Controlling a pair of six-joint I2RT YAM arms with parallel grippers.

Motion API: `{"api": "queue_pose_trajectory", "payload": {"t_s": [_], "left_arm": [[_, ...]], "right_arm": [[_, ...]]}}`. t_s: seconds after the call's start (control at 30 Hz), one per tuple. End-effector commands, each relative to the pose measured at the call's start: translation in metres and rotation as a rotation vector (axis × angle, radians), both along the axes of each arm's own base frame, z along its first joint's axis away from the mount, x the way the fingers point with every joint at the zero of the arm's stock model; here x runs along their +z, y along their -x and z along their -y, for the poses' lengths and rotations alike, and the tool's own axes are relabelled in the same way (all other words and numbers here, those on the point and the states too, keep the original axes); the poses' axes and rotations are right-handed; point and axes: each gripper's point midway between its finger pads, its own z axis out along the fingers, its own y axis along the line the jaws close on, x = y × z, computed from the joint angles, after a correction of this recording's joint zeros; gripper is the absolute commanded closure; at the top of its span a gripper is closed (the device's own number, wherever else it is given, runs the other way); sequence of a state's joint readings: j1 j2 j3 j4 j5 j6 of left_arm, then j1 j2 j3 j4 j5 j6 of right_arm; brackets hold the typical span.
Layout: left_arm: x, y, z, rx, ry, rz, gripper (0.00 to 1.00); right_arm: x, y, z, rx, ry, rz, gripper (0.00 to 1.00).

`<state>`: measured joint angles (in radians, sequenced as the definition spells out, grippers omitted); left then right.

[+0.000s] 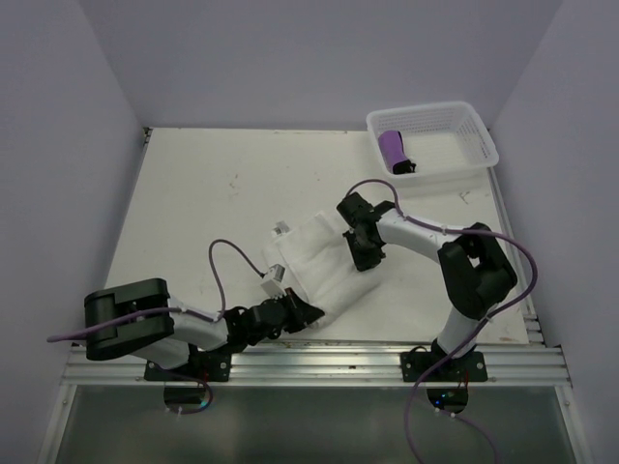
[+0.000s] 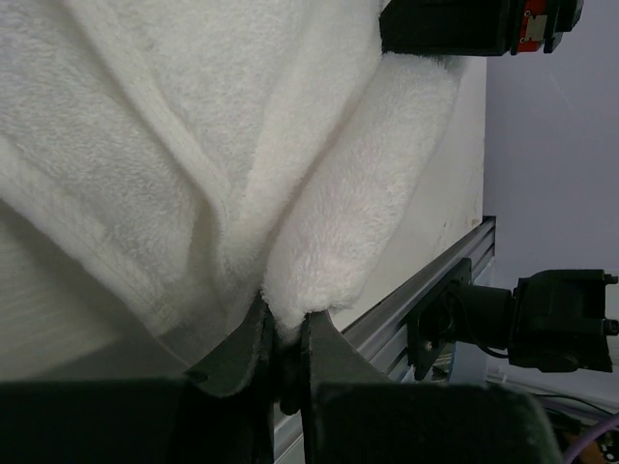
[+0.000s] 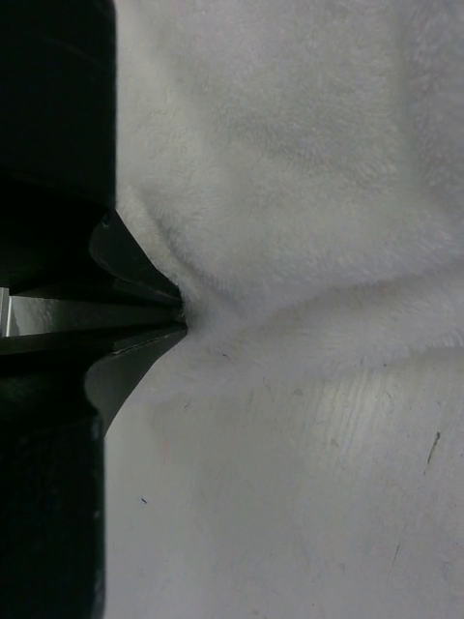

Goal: Roll the towels
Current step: Roll the towel

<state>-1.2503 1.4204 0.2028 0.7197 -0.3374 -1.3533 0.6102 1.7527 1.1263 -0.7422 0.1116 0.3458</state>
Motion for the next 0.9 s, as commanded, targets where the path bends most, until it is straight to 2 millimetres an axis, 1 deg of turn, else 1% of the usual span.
{"api": "queue_pose_trajectory", "payload": {"t_s": [0.0,0.03,0.23,0.33,0.4,0.57,0.6,0.67,0.8,0.87], "left_arm": [[-0.065,0.017,-0.058,0.042,-0.232,-0.108,1.0],[-0.069,0.019,-0.062,0.042,-0.239,-0.115,1.0],[-0.076,0.022,-0.063,0.046,-0.252,-0.142,1.0],[-0.079,0.023,-0.067,0.055,-0.251,-0.154,1.0],[-0.079,0.023,-0.068,0.062,-0.241,-0.158,1.0],[-0.083,0.025,-0.072,0.067,-0.248,-0.169,1.0],[-0.082,0.024,-0.07,0.066,-0.241,-0.168,1.0],[-0.085,0.026,-0.071,0.064,-0.248,-0.174,1.0],[-0.086,0.026,-0.072,0.065,-0.25,-0.179,1.0],[-0.086,0.026,-0.072,0.067,-0.248,-0.181,1.0]], "right_arm": [[-0.015,-0.016,0.022,-0.019,0.073,0.009,0.78],[-0.014,-0.016,0.021,-0.019,0.069,0.008,0.78],[-0.011,-0.019,0.018,-0.025,0.046,0.006,0.78],[-0.005,-0.023,0.018,-0.026,0.041,0.015,0.75],[0.002,-0.028,0.018,-0.035,0.033,0.033,0.7],[0.014,-0.037,0.016,-0.046,0.015,0.049,0.67],[0.018,-0.04,0.015,-0.048,0.008,0.058,0.67],[0.021,-0.041,0.014,-0.048,0.004,0.062,0.66],[0.039,-0.048,0.015,-0.065,-0.006,0.111,0.6],[0.055,-0.051,0.015,-0.078,-0.028,0.152,0.57]]}}
